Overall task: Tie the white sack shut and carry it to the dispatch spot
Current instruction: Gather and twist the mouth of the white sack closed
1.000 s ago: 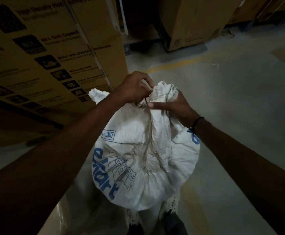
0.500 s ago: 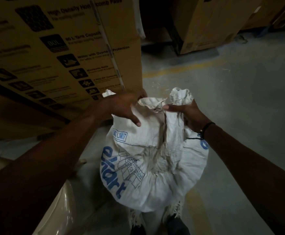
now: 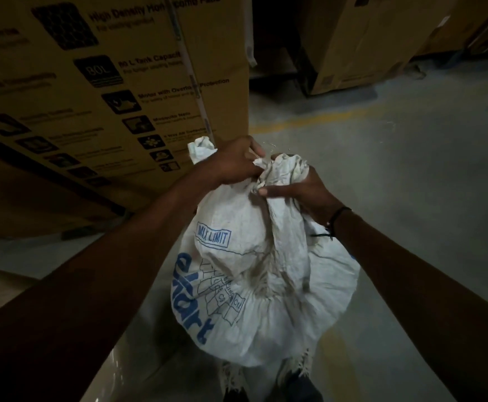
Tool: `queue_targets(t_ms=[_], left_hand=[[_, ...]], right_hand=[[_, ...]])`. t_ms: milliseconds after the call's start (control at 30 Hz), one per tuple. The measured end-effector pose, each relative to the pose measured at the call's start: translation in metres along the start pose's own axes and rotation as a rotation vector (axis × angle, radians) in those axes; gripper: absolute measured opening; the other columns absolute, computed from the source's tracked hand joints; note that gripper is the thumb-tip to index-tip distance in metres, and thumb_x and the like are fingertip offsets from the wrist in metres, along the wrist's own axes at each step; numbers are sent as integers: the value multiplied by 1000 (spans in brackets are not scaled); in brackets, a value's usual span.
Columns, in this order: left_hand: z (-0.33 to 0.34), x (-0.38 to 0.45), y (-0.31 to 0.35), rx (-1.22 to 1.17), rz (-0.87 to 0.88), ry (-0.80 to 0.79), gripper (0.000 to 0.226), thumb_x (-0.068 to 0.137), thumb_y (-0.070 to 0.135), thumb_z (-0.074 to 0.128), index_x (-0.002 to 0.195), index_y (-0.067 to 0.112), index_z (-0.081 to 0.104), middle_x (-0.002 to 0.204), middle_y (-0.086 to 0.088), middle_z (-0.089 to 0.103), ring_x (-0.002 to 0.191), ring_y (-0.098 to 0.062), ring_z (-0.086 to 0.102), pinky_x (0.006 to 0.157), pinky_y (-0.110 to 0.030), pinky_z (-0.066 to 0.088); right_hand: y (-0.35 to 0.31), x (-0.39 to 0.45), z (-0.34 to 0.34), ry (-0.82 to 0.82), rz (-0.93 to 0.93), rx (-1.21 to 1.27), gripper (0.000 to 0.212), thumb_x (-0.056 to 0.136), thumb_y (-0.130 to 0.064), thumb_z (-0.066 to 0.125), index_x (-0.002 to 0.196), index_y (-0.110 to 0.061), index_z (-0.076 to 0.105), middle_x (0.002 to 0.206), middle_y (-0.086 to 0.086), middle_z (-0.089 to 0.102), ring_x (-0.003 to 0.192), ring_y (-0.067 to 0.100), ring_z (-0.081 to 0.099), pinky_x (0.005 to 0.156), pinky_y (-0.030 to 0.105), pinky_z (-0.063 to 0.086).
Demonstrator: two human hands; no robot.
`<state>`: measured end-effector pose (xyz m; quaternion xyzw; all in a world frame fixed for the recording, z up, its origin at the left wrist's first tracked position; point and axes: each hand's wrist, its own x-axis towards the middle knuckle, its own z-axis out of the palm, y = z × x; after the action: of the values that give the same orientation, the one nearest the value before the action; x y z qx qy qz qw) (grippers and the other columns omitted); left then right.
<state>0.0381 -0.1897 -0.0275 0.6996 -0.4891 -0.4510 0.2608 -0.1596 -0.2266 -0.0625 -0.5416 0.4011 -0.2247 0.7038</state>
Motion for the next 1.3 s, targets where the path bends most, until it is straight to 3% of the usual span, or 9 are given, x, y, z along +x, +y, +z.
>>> queue_targets(t_ms=[167, 367, 467, 600, 733, 933, 1033, 1133, 1300], left_hand=[[-19, -12, 3, 48, 90, -50, 50, 84, 14, 86, 122, 12, 54, 120, -3, 70, 113, -18, 69, 94, -31, 58], [-28, -27, -33, -140, 187, 563, 51, 81, 39, 87, 119, 16, 63, 127, 0, 65, 117, -12, 63, 97, -18, 51], [-26, -33, -58, -313, 79, 687, 55, 79, 53, 86, 120, 21, 67, 132, 2, 64, 117, -7, 64, 91, -11, 52], [-16, -31, -80, -693, -25, 574, 70, 82, 51, 83, 136, 13, 60, 132, -5, 67, 117, -19, 68, 85, -26, 59], [0, -28, -89, -815, -15, 344, 120, 53, 66, 96, 141, 4, 42, 133, -23, 61, 122, -35, 64, 102, -48, 56], [14, -29, -80, -675, 62, 141, 129, 30, 47, 106, 141, 16, 47, 115, -2, 68, 103, -14, 69, 92, -30, 59], [34, -36, -64, -446, 100, 86, 110, 39, 25, 105, 137, 12, 57, 122, -6, 75, 112, -19, 73, 95, -35, 62], [58, -37, -46, -524, 127, 218, 71, 61, 11, 100, 123, 1, 68, 119, -12, 78, 112, -25, 75, 97, -46, 61], [82, -29, -32, -660, 175, 302, 57, 70, 23, 93, 114, 1, 63, 114, -21, 73, 108, -28, 72, 98, -57, 58]], right_hand=[[2, -1, 2, 42, -34, 22, 48, 70, 7, 92, 114, 8, 73, 118, 23, 78, 114, 38, 75, 102, 51, 60], [5, -5, -5, 20, 29, 121, 61, 67, 5, 88, 123, 18, 65, 125, 26, 74, 115, 36, 74, 96, 44, 63], [5, -8, -9, -11, 36, 126, 56, 77, 16, 78, 130, 19, 60, 130, 27, 71, 119, 34, 73, 89, 34, 64], [4, -8, -14, -41, 31, 126, 58, 75, 14, 78, 130, 19, 60, 131, 29, 70, 118, 34, 73, 89, 33, 63], [4, -10, -13, -66, 26, 74, 58, 74, 12, 80, 127, 20, 61, 127, 29, 72, 108, 29, 77, 87, 33, 64], [9, -3, -10, 89, -9, 186, 47, 77, 12, 81, 121, 19, 66, 124, 33, 71, 112, 41, 74, 101, 52, 61], [5, 1, 2, 114, 1, 203, 49, 74, 5, 86, 119, 15, 70, 121, 31, 74, 114, 48, 72, 102, 63, 57], [-1, 4, 10, 133, 35, 198, 55, 68, -3, 90, 117, 12, 73, 118, 27, 76, 112, 46, 74, 101, 64, 57], [-8, 1, 13, 68, 60, 276, 94, 53, -42, 102, 125, 10, 70, 124, 27, 74, 112, 38, 75, 96, 44, 63]])
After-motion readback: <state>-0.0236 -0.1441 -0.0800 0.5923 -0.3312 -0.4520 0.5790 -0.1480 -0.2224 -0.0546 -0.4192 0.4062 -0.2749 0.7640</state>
